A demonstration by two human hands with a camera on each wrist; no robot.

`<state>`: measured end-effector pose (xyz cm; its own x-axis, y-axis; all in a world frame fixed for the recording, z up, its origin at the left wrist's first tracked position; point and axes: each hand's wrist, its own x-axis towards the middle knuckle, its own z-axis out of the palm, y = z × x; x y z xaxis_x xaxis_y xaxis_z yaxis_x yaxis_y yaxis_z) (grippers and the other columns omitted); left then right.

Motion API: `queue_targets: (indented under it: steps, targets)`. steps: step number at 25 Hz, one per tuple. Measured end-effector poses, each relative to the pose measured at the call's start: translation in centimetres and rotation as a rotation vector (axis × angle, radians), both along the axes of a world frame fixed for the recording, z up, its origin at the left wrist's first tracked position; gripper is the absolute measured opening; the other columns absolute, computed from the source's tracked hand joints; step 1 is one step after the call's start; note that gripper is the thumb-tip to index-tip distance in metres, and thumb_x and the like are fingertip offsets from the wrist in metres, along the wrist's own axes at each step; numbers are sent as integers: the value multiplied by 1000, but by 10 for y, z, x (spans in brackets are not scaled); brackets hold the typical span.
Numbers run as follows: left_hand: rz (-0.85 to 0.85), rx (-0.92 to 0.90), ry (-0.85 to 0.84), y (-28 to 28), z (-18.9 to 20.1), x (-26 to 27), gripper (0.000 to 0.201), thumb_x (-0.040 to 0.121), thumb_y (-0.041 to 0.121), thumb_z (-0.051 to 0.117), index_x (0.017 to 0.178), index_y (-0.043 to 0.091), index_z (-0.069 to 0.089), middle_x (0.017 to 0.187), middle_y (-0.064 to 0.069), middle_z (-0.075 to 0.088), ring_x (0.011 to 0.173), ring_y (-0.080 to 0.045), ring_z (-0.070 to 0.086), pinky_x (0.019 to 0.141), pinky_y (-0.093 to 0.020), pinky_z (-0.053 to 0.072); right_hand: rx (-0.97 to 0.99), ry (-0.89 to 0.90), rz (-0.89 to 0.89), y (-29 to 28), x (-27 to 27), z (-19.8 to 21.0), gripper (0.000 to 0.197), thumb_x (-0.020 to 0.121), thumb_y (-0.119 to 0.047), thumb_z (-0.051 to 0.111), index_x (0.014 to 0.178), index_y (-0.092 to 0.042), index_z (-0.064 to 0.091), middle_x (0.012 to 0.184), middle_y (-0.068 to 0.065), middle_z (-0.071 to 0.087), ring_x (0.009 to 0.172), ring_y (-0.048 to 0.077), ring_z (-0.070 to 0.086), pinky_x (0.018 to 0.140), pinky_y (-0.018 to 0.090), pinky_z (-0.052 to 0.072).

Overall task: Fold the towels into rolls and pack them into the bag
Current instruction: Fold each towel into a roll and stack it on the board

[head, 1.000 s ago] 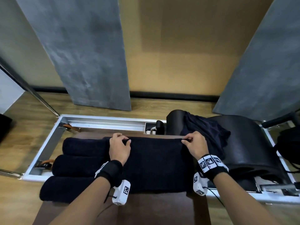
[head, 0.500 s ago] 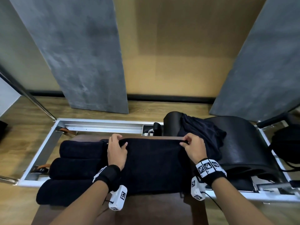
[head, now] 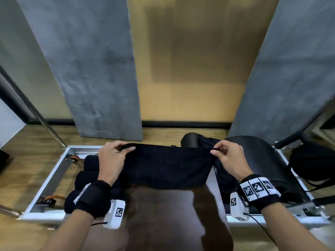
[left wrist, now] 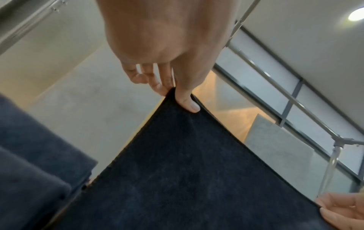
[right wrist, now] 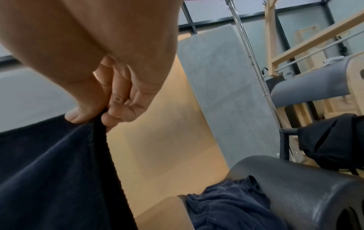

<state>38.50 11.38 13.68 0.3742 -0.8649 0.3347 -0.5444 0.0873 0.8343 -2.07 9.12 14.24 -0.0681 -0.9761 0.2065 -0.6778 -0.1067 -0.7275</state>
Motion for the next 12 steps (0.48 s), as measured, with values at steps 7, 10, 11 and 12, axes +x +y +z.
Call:
queue_targets:
  steps: [7, 10, 11, 12]
  targets:
    - [-174, -199, 154, 67, 57, 10, 22, 86, 7, 86, 85, 27, 77, 76, -1, 77, 63, -16, 72, 64, -27, 61, -244, -4, -26, 61, 7, 53, 16, 93, -3, 73, 83, -15, 74, 62, -11, 66, 60, 16, 65, 68, 43, 58]
    - [-215, -193, 242, 86, 72, 8, 14, 91, 11, 83, 85, 22, 75, 71, -6, 75, 57, -24, 75, 48, -25, 55, -271, -42, -33, 88, 1, 76, 19, 92, -7, 76, 79, -20, 73, 54, -8, 65, 51, 11, 64, 58, 30, 53]
    - [-226, -177, 257, 90, 76, 8, 12, 92, 12, 82, 85, 20, 76, 69, -7, 75, 57, -27, 76, 43, -23, 51, -233, -105, -16, 94, -2, 84, 20, 92, -8, 76, 77, -21, 72, 53, -3, 65, 44, 13, 63, 52, 26, 51]
    - [-234, -162, 273, 93, 80, 8, 11, 92, 11, 81, 85, 17, 76, 67, -8, 74, 53, -30, 74, 40, -23, 48, -182, -176, 13, 99, -5, 91, 23, 94, -8, 74, 76, -22, 71, 55, 3, 66, 42, 20, 65, 46, 25, 50]
